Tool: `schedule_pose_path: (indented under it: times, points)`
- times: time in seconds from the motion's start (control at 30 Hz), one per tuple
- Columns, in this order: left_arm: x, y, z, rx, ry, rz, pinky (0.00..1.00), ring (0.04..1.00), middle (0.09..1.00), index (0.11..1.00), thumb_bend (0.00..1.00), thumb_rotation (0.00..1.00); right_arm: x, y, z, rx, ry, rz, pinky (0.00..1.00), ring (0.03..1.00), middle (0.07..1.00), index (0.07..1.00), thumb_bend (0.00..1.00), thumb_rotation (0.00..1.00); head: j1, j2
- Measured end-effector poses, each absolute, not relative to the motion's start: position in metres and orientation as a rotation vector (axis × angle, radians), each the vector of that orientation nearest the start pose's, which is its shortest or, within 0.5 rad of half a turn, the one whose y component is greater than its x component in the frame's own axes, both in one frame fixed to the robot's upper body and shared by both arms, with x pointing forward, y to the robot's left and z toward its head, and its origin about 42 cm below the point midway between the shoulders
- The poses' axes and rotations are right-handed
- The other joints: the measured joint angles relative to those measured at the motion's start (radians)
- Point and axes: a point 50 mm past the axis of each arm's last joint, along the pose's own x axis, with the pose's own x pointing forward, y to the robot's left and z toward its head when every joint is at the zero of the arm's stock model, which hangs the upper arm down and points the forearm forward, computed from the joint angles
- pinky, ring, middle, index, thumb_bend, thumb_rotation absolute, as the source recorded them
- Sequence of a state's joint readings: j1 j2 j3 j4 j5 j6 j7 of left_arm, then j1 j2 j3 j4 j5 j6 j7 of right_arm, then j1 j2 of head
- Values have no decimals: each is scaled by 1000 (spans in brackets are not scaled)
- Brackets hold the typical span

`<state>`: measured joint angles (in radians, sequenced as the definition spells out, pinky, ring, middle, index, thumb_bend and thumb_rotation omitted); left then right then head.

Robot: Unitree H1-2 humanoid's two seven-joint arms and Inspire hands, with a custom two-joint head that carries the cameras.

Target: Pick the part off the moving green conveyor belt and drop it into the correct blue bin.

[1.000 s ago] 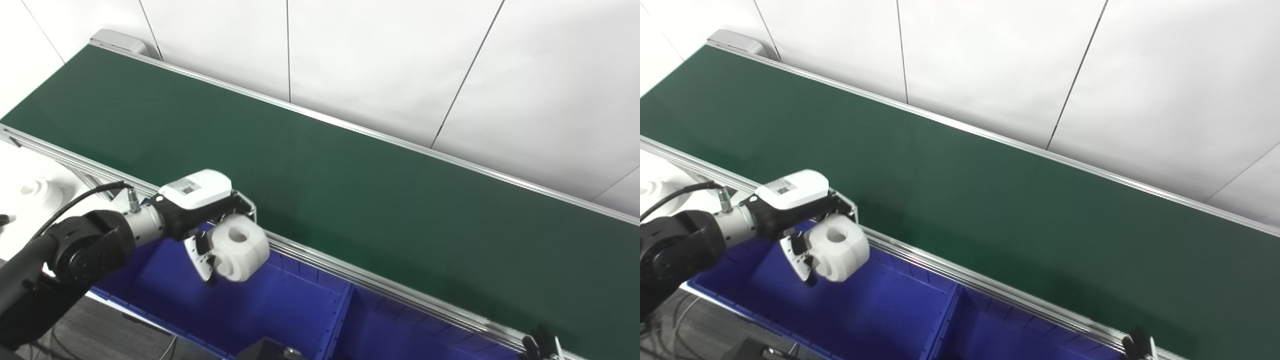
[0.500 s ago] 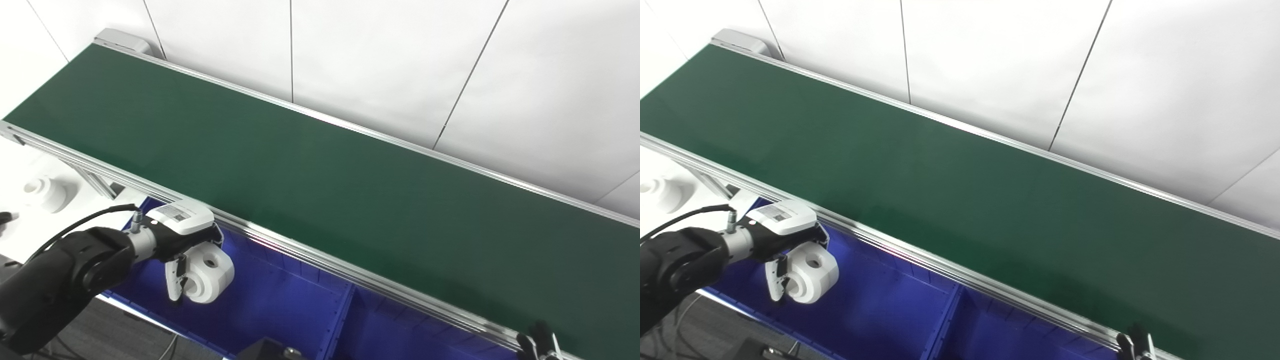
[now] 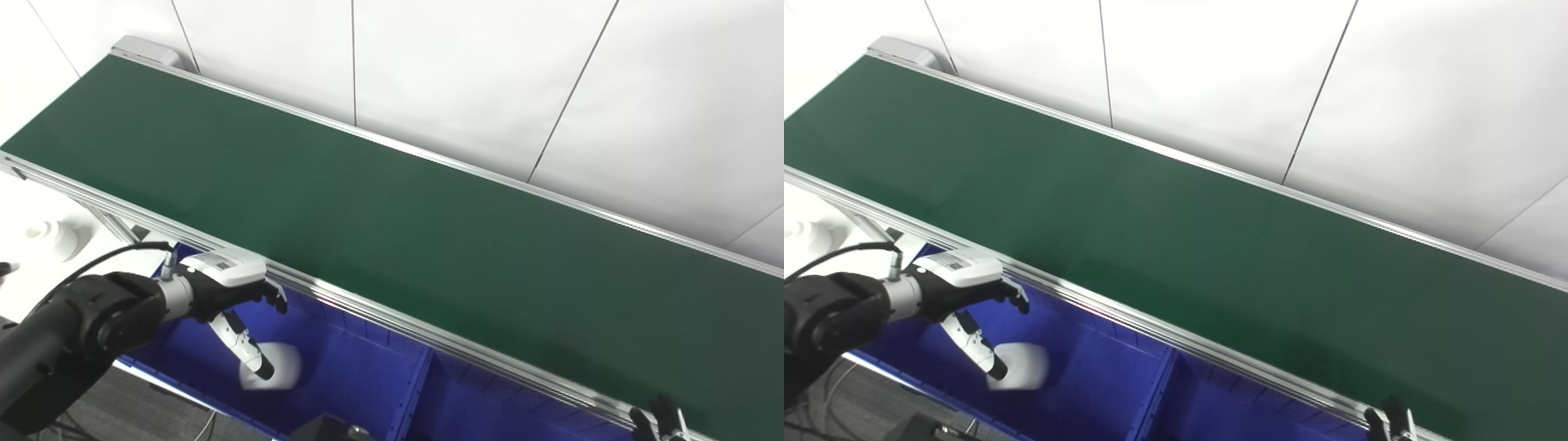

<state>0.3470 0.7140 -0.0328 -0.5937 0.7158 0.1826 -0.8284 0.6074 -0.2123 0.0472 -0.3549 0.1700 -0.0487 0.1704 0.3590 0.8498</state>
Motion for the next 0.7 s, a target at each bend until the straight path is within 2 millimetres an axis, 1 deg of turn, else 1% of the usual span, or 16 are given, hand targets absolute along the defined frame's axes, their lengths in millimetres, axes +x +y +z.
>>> schedule_pose_path:
  times: [0.07, 0.13, 0.23, 0.27, 0.33, 0.4, 0.43, 0.47, 0.5, 0.53, 0.57, 0.63, 0.67, 0.7]
  points:
    - [157, 344, 190, 1241, 436, -774, 756, 875, 883, 836, 900, 756, 82, -268, 92, -10, 202, 135, 962, 951, 991, 1000, 841, 1000, -2, 2]
    - [157, 342, 195, 1111, 456, -812, 757, 882, 895, 860, 923, 783, 82, -268, 92, -10, 202, 136, 957, 949, 988, 1000, 842, 1000, -6, 2]
    - [158, 343, 201, 884, 473, -857, 770, 829, 858, 861, 910, 832, 81, -268, 91, -10, 205, 135, 949, 944, 982, 1000, 841, 1000, -15, 2]
    - [158, 342, 204, 811, 458, -878, 786, 809, 837, 852, 916, 849, 81, -268, 90, -10, 209, 134, 939, 937, 975, 1000, 845, 1000, -43, 5]
    - [159, 341, 209, 695, 421, -910, 797, 793, 814, 843, 929, 834, 81, -268, 88, -9, 216, 133, 925, 931, 968, 994, 850, 1000, -54, 5]
    - [160, 337, 213, 575, 376, -947, 814, 801, 809, 835, 946, 784, 80, -268, 87, -7, 221, 132, 908, 925, 960, 984, 865, 999, -103, 9]
    - [160, 334, 214, 511, 353, -959, 817, 803, 808, 833, 950, 774, 80, -267, 87, -7, 221, 133, 905, 924, 958, 982, 868, 998, -165, 15]
    - [160, 332, 215, 453, 329, -962, 790, 786, 799, 829, 975, 761, 80, -266, 86, -6, 222, 135, 879, 911, 948, 968, 893, 980, -166, 15]
    - [159, 331, 217, 386, 297, -950, 775, 780, 799, 832, 969, 743, 80, -265, 86, -5, 222, 137, 857, 899, 939, 955, 916, 959, -245, 20]
    - [160, 329, 218, 295, 243, -909, 774, 779, 799, 833, 966, 740, 80, -262, 86, -10, 223, 141, 854, 897, 938, 953, 919, 956, -245, 20]
    - [159, 327, 219, 205, 184, -844, 771, 780, 807, 839, 942, 721, 80, -259, 85, -17, 224, 148, 841, 891, 935, 946, 925, 944, -352, 21]
    - [156, 321, 219, 35, 51, -652, 777, 780, 814, 846, 909, 688, 80, -247, 87, -38, 214, 163, 827, 880, 929, 945, 910, 941, -460, 21]
    - [155, 315, 215, -9, -17, -534, 806, 805, 829, 862, 871, 654, 80, -237, 90, -48, 201, 166, 820, 880, 931, 942, 897, 925, -565, 20]
    - [154, 310, 209, -18, -47, -454, 813, 811, 832, 865, 863, 648, 81, -226, 94, -47, 184, 177, 820, 880, 932, 942, 894, 922, -566, 20]
